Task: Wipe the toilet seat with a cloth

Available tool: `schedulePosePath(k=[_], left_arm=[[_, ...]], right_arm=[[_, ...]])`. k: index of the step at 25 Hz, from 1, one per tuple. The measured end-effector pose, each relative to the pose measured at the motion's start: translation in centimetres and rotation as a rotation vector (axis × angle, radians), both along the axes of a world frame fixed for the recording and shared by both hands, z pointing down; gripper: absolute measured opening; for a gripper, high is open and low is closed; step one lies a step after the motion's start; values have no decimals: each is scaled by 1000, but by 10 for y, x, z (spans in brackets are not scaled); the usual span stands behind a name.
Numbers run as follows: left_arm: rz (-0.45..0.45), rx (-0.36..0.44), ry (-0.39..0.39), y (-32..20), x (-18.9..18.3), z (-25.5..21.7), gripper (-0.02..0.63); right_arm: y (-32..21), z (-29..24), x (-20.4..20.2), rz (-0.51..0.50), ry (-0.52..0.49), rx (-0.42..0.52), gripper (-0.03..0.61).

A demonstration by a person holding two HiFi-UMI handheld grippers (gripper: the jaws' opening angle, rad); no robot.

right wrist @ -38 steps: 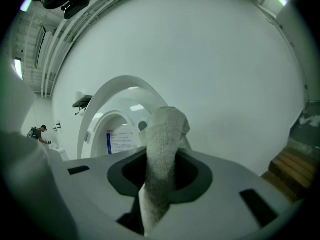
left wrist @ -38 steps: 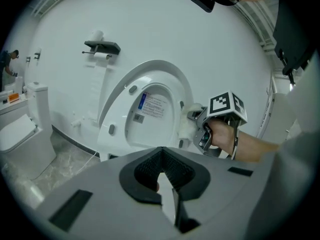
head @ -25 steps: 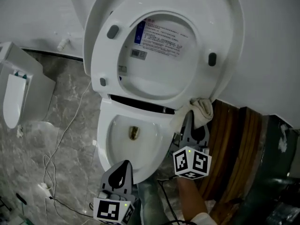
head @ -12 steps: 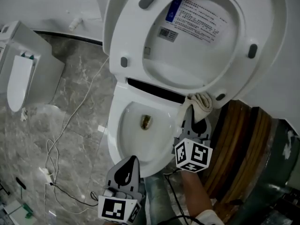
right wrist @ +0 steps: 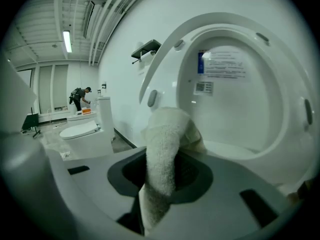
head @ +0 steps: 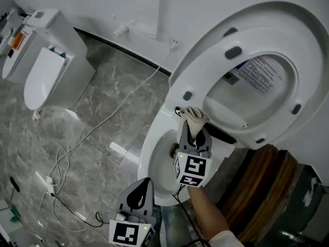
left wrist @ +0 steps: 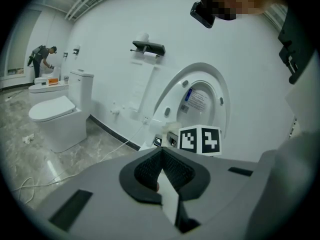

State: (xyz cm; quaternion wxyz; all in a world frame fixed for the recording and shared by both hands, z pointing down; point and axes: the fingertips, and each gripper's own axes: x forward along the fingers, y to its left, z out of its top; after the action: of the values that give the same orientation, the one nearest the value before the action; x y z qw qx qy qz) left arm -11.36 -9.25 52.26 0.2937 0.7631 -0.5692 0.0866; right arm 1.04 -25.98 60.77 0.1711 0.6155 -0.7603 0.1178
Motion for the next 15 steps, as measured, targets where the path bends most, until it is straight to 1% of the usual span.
schedulePosePath(k=[3, 6, 8, 10, 12, 15], left_arm=[[-45, 10, -1, -7, -22, -12, 11], [-67, 26, 3, -15, -31, -29, 11], [-63, 41, 4, -22, -29, -43, 11], [-50, 59, 5, -28, -22, -58, 11], [-33, 78, 7, -35, -14, -74, 11], [-9, 107, 8, -46, -3, -97, 11]], right_arm=[[-16, -14, -33, -30, -23, -13, 89], [-26, -29, -47, -8, -76, -59, 90], [-27, -41, -49, 28, -135, -99, 89], [-28, -56, -45, 69, -187, -120, 89], [-32, -74, -36, 97, -211, -114, 89], [-45, -103, -25, 110, -227, -99, 89]])
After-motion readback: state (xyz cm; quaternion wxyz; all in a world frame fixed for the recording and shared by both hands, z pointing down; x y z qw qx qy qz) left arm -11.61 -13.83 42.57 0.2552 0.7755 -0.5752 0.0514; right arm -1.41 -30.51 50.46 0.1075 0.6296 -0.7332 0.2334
